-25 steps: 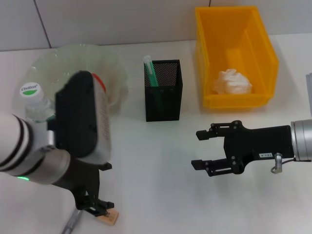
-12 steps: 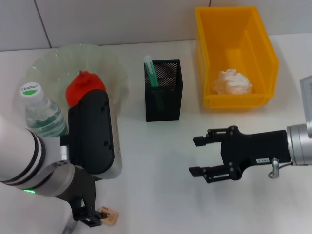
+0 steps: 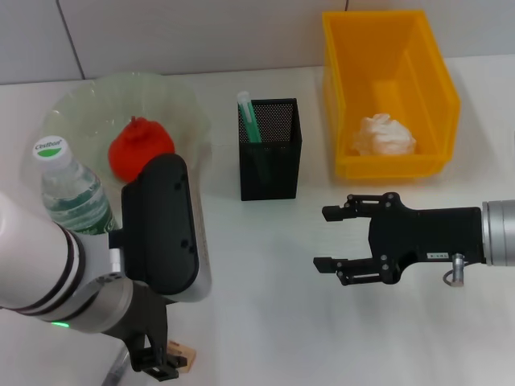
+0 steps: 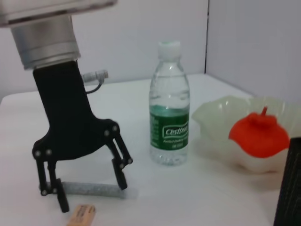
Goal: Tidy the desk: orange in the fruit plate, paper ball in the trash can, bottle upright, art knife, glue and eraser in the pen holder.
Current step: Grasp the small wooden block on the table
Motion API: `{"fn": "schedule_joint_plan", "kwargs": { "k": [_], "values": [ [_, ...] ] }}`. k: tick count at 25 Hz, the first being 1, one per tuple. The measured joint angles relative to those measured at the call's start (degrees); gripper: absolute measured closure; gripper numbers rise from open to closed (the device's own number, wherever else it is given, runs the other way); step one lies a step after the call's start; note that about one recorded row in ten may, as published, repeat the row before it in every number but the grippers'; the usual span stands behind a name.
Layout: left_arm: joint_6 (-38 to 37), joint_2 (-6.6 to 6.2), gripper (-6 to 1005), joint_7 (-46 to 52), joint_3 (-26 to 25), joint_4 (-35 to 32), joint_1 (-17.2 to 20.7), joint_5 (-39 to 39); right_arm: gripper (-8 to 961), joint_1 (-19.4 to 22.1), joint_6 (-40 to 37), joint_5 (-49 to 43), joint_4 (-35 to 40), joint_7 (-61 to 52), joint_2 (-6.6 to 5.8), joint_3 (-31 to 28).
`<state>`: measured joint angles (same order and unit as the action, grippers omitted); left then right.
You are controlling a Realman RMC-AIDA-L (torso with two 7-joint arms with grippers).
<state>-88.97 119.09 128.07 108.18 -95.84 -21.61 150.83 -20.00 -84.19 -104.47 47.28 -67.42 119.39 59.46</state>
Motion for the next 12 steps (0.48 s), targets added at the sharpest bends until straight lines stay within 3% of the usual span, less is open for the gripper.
{"fn": "schedule_joint_plan", "kwargs": {
  "k": [12],
  "values": [
    [-1.78,-0.07,256,0.96,2.78,-0.73,-0.83,0.73,191,2.56,-0.24,4.85,-1.58,5.25,0.05,0.01]
  ]
}}
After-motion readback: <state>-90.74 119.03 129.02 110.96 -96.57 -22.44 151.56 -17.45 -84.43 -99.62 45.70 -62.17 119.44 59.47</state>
